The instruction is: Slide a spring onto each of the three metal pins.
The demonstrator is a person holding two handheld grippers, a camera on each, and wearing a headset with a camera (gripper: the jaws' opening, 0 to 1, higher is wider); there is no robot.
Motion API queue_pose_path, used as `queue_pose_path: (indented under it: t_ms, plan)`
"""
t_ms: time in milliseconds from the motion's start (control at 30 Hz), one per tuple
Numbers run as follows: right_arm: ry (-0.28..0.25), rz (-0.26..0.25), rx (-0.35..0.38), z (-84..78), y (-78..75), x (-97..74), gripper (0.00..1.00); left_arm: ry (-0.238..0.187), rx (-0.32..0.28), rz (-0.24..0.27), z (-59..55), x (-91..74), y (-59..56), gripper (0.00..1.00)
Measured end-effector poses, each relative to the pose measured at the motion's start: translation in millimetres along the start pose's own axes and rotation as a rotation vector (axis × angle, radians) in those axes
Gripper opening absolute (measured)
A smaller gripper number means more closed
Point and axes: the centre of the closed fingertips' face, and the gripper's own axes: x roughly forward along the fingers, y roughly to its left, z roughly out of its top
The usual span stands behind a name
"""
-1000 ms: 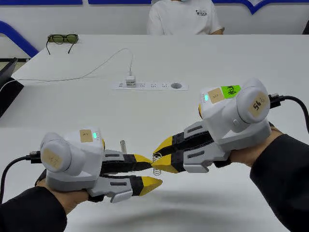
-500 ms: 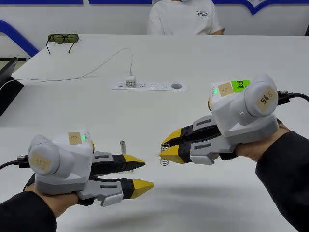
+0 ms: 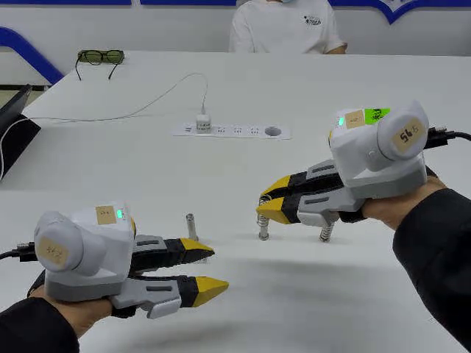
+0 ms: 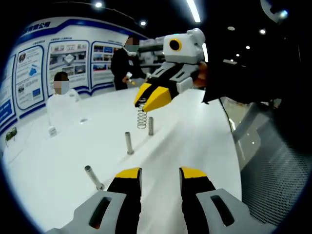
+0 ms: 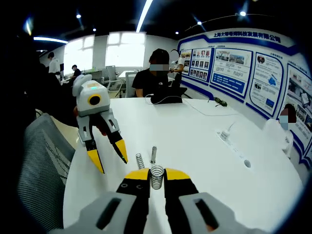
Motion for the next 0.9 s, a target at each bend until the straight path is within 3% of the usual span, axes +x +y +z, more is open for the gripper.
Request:
queue_pose_path:
  t_ms: [400,900]
  plan:
    - [-0.001,-0.095,0.046,-4.2,-27.8,3.9,0.12,-0.004,-0.009,0.006,-0.4,-0.9,0.1,0.33]
    - [0.017,-0.105,0.091,-20.4,-34.7,18.4,0.12,-0.004,-0.028,0.015,-2.2,-3.0,2.5,0.36]
